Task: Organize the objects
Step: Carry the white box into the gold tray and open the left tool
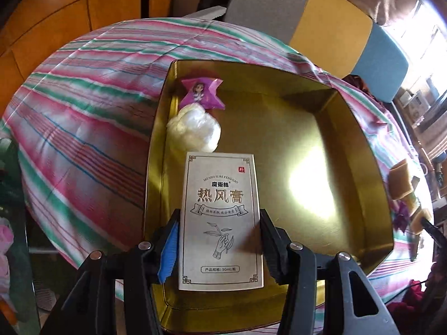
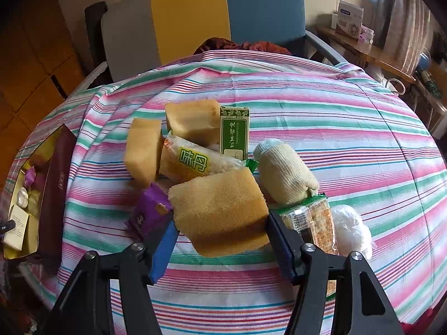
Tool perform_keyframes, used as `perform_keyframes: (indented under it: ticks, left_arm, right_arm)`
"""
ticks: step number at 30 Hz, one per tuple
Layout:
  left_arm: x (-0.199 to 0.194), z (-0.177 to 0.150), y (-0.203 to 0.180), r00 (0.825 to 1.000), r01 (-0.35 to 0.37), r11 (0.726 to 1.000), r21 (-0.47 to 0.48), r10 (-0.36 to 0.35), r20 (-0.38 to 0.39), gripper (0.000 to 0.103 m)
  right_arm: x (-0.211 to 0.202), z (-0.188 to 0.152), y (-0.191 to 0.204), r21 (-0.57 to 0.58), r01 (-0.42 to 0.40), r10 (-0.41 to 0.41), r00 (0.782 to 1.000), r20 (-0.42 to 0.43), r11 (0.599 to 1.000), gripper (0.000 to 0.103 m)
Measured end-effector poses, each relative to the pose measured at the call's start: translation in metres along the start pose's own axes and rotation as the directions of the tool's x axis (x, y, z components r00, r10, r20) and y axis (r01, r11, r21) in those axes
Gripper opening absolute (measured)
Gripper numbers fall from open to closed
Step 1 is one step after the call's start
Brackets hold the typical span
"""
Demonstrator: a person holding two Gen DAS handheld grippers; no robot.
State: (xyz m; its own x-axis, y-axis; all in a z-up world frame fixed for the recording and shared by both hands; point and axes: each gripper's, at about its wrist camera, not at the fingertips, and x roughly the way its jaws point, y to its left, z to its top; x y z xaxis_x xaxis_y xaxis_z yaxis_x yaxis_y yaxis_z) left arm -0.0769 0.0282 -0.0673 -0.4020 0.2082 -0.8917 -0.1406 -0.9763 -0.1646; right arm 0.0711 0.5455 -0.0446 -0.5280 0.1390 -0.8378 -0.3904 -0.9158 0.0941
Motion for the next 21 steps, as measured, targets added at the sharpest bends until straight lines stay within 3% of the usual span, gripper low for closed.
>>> perform_keyframes:
  ticks: [7, 15, 21]
  left_arm:
    - [-0.002, -0.01, -0.005, 0.996, -0.081, 0.996, 0.035, 0.079, 0.049, 0.051]
    - [-0.008, -0.013, -0.005, 0.995, -0.088, 0.996, 0.033, 0.087, 0.048, 0.052]
    - [-0.015, -0.016, -0.013, 0.985, -0.149, 0.984, 0.096, 0.139, 0.104, 0.052]
  right_arm:
    - [0.0, 0.0, -0.004, 0.015, 0.006, -0.006, 1.0, 0.004, 1.0, 0.064]
    - [-0.005, 0.001, -0.007, 0.031, 0.001, -0.002, 1.0, 0.027, 1.0, 0.064]
    - [-0.008, 0.002, -0.009, 0.04, 0.005, -0.006, 0.999, 0.041, 0.999, 0.064]
